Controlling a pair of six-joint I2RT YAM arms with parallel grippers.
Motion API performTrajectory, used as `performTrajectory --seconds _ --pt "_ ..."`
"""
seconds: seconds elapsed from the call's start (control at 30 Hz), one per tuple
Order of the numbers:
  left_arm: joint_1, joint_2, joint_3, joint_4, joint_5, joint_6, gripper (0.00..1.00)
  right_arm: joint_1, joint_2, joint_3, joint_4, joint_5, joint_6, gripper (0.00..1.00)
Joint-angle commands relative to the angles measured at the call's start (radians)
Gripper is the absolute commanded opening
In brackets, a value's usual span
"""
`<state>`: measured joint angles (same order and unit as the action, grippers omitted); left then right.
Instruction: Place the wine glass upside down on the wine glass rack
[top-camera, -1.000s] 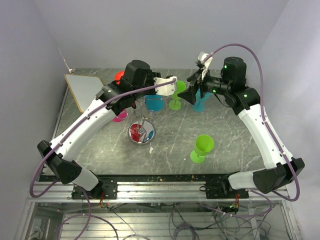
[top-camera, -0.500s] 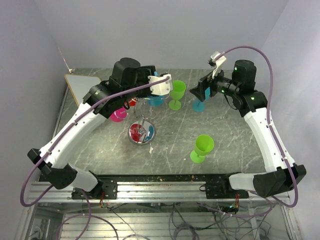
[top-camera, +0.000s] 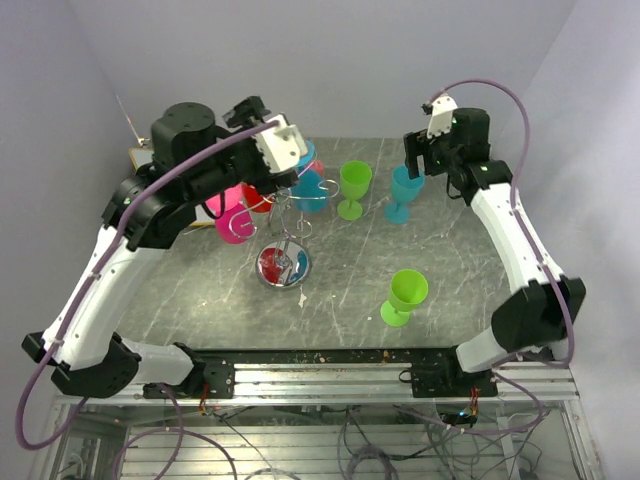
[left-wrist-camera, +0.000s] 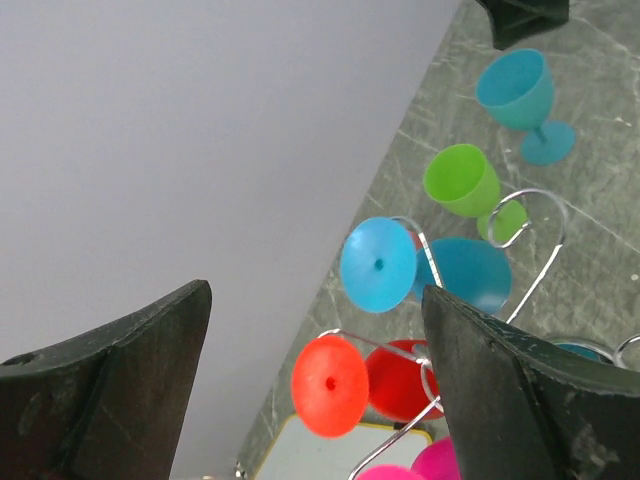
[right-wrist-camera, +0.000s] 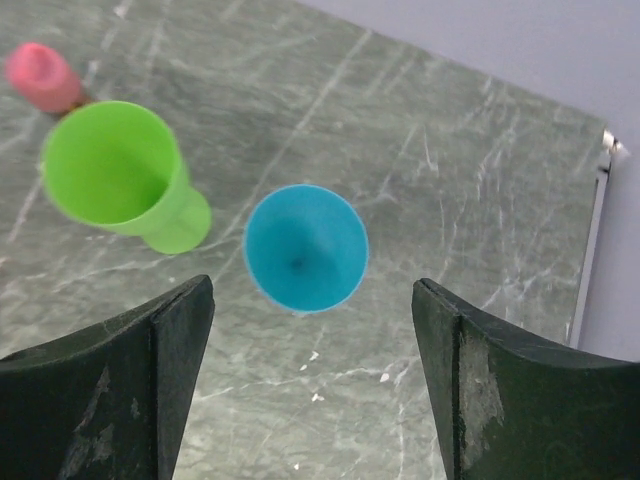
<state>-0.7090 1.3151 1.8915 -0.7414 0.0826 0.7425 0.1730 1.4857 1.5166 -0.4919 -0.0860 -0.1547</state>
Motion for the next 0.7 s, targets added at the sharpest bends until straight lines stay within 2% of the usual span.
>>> performTrajectory --seconds 0.0,0.17,0.37,0.67 --pt "0.061 -0.040 0.016 0.019 0.047 -0.057 0.96 -0.003 0.113 0.065 -0.017 0.135 0.000 0.78" --pt "0.095 -0.084 -0.019 0.019 0.027 -0.045 0.97 -0.006 0.219 0.094 -0.021 0.191 -0.008 0.65" --pt "0.114 -0.114 -0.059 0.001 0.037 -0.018 0.98 -0.019 0.301 0.101 -0.037 0.172 -0.012 0.52" --pt "0.125 -0.125 -0.072 -0.003 0.041 -0.008 0.99 -0.028 0.344 0.095 -0.054 0.141 -0.017 0.35"
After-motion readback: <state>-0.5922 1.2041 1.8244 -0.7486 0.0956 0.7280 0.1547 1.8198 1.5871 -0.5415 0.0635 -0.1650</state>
